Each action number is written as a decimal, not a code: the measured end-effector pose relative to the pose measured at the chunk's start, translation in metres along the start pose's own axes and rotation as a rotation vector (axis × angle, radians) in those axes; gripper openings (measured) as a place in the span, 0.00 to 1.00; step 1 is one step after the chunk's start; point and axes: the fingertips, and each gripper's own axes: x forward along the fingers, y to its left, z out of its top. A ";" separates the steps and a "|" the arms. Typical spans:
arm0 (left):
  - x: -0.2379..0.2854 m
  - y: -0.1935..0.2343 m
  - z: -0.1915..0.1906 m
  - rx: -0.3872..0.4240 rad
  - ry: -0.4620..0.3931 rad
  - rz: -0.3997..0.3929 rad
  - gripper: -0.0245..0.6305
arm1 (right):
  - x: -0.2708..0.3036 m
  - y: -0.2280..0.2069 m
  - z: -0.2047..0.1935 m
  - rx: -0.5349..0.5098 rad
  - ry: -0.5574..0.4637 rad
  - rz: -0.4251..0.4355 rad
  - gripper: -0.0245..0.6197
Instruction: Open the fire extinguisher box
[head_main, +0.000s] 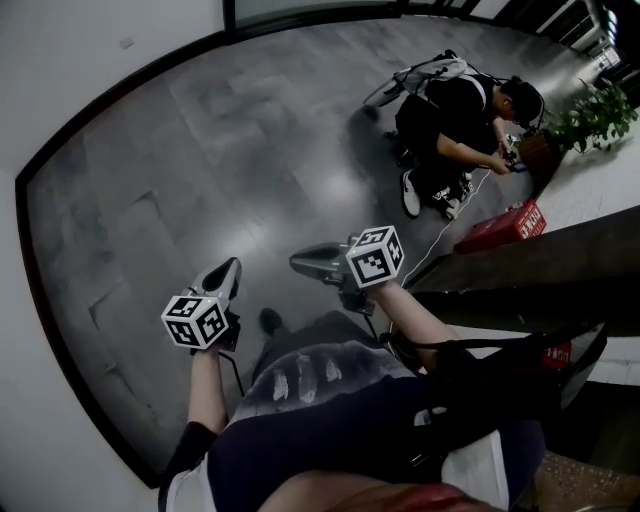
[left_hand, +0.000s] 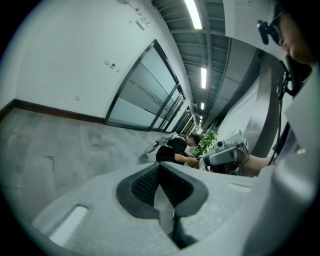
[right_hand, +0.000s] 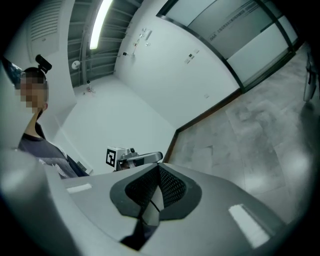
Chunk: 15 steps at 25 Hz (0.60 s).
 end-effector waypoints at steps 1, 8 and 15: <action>0.001 0.003 0.003 0.003 0.001 -0.011 0.04 | 0.003 0.001 0.004 0.024 -0.023 0.008 0.04; 0.006 0.034 0.018 0.003 0.017 -0.036 0.04 | 0.027 0.003 0.022 0.038 -0.049 0.015 0.04; 0.032 0.048 0.031 0.000 0.050 -0.018 0.04 | 0.039 -0.020 0.037 0.045 -0.018 0.041 0.04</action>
